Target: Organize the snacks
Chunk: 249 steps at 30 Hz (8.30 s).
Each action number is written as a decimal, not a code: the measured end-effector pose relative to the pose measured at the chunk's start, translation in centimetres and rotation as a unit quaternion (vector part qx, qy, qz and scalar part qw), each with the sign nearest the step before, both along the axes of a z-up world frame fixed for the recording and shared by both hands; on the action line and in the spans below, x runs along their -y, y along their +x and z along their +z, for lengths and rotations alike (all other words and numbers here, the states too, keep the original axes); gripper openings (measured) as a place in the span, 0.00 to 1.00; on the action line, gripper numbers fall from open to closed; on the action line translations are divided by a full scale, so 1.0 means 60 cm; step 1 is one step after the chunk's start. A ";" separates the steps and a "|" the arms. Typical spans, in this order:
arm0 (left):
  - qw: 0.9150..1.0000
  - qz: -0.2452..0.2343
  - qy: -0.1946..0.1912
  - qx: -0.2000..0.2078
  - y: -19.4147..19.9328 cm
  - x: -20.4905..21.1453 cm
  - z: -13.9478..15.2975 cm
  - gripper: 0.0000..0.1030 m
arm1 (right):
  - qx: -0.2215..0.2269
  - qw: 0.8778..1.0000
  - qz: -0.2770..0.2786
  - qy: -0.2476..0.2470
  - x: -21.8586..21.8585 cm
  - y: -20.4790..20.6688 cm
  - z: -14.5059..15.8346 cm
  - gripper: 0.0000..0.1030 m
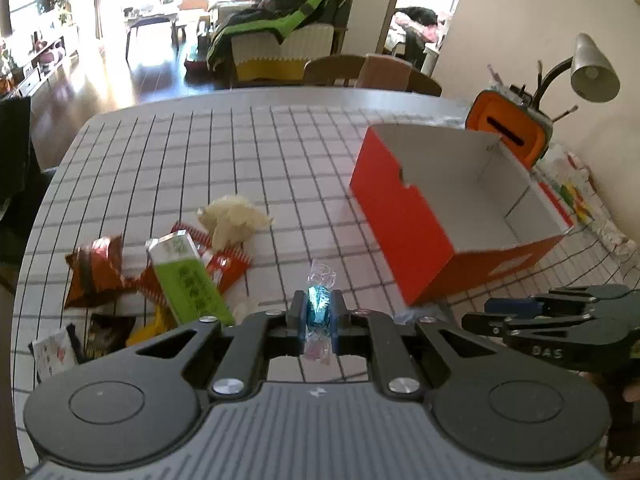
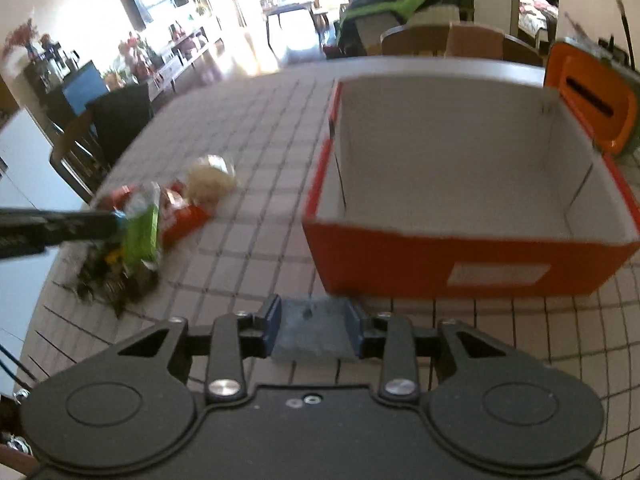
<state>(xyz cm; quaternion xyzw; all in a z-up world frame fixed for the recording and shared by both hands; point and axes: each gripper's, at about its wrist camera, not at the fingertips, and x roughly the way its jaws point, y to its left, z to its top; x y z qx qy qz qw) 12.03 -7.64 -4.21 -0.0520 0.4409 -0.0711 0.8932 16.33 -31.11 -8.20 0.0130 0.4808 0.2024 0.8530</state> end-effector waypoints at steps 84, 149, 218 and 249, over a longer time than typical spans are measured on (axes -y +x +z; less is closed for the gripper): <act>0.994 -0.108 0.010 0.014 0.189 0.255 0.015 0.11 | 0.132 0.989 -0.062 -0.012 0.164 0.108 0.053 0.18; 0.998 -0.046 0.036 0.036 0.098 0.164 0.043 0.32 | 0.135 0.991 -0.007 0.012 0.086 0.045 0.088 0.23; 0.987 0.125 -0.001 -0.103 -0.050 -0.328 -0.186 0.53 | 0.065 0.984 0.147 -0.070 -0.422 0.059 -0.073 0.77; 0.986 0.141 -0.025 -0.088 -0.070 -0.333 -0.138 0.28 | 0.049 0.991 0.119 -0.034 -0.373 0.035 -0.041 0.41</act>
